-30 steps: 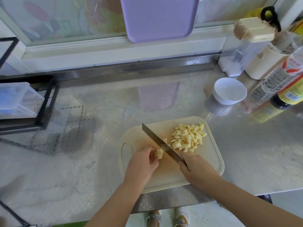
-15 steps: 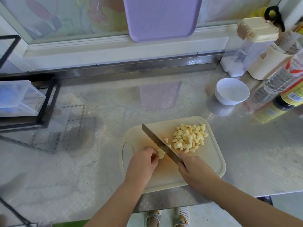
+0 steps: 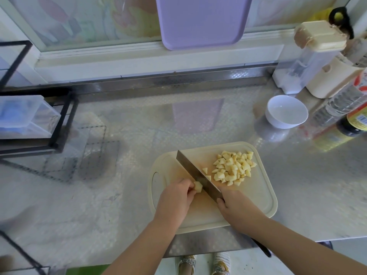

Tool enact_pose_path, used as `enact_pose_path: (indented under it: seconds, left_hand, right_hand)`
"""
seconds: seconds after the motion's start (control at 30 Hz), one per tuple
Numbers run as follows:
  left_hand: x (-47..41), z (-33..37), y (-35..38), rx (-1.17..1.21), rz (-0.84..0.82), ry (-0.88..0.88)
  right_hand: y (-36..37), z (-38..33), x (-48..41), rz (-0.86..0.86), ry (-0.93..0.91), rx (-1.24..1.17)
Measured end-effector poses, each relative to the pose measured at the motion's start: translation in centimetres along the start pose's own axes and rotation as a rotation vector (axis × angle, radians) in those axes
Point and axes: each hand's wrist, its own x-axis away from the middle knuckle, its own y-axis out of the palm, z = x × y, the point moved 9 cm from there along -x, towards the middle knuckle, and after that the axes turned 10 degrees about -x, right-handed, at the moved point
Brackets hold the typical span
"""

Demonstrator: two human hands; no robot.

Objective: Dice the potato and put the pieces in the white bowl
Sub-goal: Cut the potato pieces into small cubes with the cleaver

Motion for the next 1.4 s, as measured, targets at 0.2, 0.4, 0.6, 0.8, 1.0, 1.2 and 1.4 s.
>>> enact_pose_path:
  seconds: [0.2, 0.4, 0.6, 0.8, 1.0, 1.2, 1.4]
  left_hand:
    - [0.1, 0.1, 0.1, -0.001, -0.026, -0.048]
    - [-0.3, 1.4, 0.1, -0.001, -0.103, 0.081]
    - [-1.4, 1.0, 0.2, 0.015, -0.17, 0.063]
    - [-0.5, 0.1, -0.5, 0.033, -0.105, -0.024]
    - [0.1, -0.8, -0.1, 0.123, -0.088, -0.178]
    - [0.6, -0.7, -0.4, 0.184, -0.016, -0.28]
    - [1.0, -0.7, -0.4, 0.187, -0.003, -0.299]
  right_hand:
    - [-0.9, 0.8, 0.5, 0.115, 0.08, -0.081]
    - [-2.7, 0.9, 0.9, 0.117, 0.047, 0.015]
    - [-3.6, 0.8, 1.1, 0.121, 0.053, -0.01]
    - [-2.4, 0.5, 1.5, 0.078, 0.048, -0.022]
    - [-0.9, 0.0, 2.1, 0.053, 0.044, -0.06]
    - [-0.1, -0.5, 2.3, 0.055, 0.026, -0.072]
    - [0.4, -0.5, 2.4, 0.055, 0.027, -0.088]
